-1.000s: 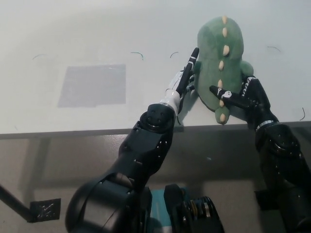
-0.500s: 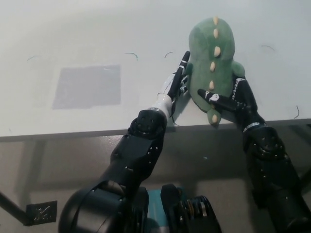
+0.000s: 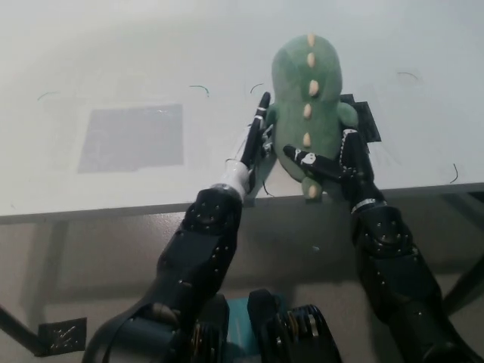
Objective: Use both hands to pick up a dinasour on the right side and move it to the left side
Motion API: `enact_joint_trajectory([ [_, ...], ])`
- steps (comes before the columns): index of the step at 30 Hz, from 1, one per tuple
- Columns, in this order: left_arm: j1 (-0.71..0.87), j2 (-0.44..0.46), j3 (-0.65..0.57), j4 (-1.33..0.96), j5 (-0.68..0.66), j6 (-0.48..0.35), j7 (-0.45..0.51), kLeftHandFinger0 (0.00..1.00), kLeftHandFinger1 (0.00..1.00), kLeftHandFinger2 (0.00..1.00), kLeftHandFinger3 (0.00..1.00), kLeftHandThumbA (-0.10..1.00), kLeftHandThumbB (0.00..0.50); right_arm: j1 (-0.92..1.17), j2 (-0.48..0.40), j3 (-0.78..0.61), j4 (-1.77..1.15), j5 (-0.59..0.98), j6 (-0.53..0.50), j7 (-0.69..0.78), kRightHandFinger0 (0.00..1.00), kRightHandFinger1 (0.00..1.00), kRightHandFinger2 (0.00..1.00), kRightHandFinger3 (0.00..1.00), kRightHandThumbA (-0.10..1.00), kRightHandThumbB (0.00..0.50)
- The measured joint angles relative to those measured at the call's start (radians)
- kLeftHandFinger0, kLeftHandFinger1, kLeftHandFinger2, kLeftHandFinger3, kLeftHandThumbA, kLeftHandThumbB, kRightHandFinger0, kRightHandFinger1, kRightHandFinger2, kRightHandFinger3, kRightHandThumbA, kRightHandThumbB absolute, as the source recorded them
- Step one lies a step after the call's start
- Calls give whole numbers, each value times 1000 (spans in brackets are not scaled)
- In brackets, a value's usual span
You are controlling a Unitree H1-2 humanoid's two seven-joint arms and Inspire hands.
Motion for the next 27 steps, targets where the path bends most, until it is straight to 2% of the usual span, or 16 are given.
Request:
enact_joint_trajectory([
  [4, 28, 23, 3, -25, -4, -19, -7, 1000, 1000, 1000, 1000, 1000, 241, 8, 22, 26, -6, 0, -7, 0, 1000, 1000, 1000, 1000, 1000, 91],
  [5, 39, 31, 4, -38, -7, -25, -9, 1000, 1000, 1000, 1000, 1000, 244, 12, 29, 32, -10, 0, -11, 0, 1000, 1000, 1000, 1000, 1000, 118],
  [7, 57, 41, 6, -55, -11, -36, -17, 1000, 1000, 1000, 1000, 1000, 257, 20, 40, 38, -19, 0, -13, 0, 1000, 1000, 1000, 1000, 1000, 137],
  [8, 65, 44, 7, -63, -13, -42, -24, 1000, 1000, 1000, 1000, 1000, 276, 24, 46, 42, -24, 0, -14, 0, 1000, 1000, 1000, 1000, 1000, 183],
  [9, 72, 46, 9, -72, -16, -46, -26, 1000, 1000, 1000, 1000, 1000, 294, 27, 50, 47, -26, 0, -15, 0, 1000, 1000, 1000, 1000, 1000, 196],
  [10, 79, 47, 12, -82, -18, -50, -28, 1000, 1000, 1000, 1000, 1000, 294, 29, 53, 52, -28, 0, -17, 0, 1000, 1000, 1000, 1000, 1000, 198],
  [11, 90, 50, 16, -94, -21, -53, -29, 1000, 1000, 1000, 1000, 1000, 339, 32, 56, 61, -32, -1, -19, 0, 1000, 1000, 1000, 1000, 1000, 176],
  [13, 118, 52, 32, -134, -32, -57, -34, 1000, 1000, 1000, 1000, 1000, 323, 52, 61, 83, -60, 0, -16, 2, 1000, 1000, 1000, 1000, 1000, 229],
  [14, 134, 53, 39, -157, -38, -58, -37, 1000, 1000, 1000, 1000, 1000, 326, 62, 66, 88, -73, 0, -16, 4, 1000, 1000, 1000, 1000, 1000, 239],
  [15, 144, 54, 43, -171, -40, -59, -40, 1000, 1000, 1000, 1000, 1000, 323, 68, 71, 90, -80, 0, -16, 5, 1000, 1000, 1000, 1000, 1000, 218],
  [17, 170, 57, 50, -206, -49, -60, -47, 1000, 1000, 1000, 1000, 1000, 350, 77, 79, 97, -88, 1, -16, 6, 1000, 1000, 1000, 1000, 1000, 155],
  [19, 201, 66, 54, -252, -57, -59, -56, 1000, 1000, 1000, 1000, 1000, 352, 84, 85, 112, -99, 1, -14, 15, 1000, 1000, 1000, 1000, 1000, 134],
  [20, 221, 70, 54, -275, -62, -60, -61, 1000, 1000, 1000, 1000, 1000, 336, 91, 92, 119, -108, 2, -14, 20, 1000, 1000, 1000, 1000, 1000, 122],
  [21, 238, 76, 55, -301, -66, -60, -64, 1000, 1000, 1000, 1000, 1000, 347, 96, 99, 126, -113, 2, -13, 26, 1000, 1000, 1000, 1000, 1000, 109],
  [27, 357, 110, 63, -473, -88, -51, -71, 1000, 1000, 1000, 1000, 1000, 342, 124, 137, 181, -155, 1, 10, 49, 1000, 1000, 1000, 1000, 1000, 155],
])
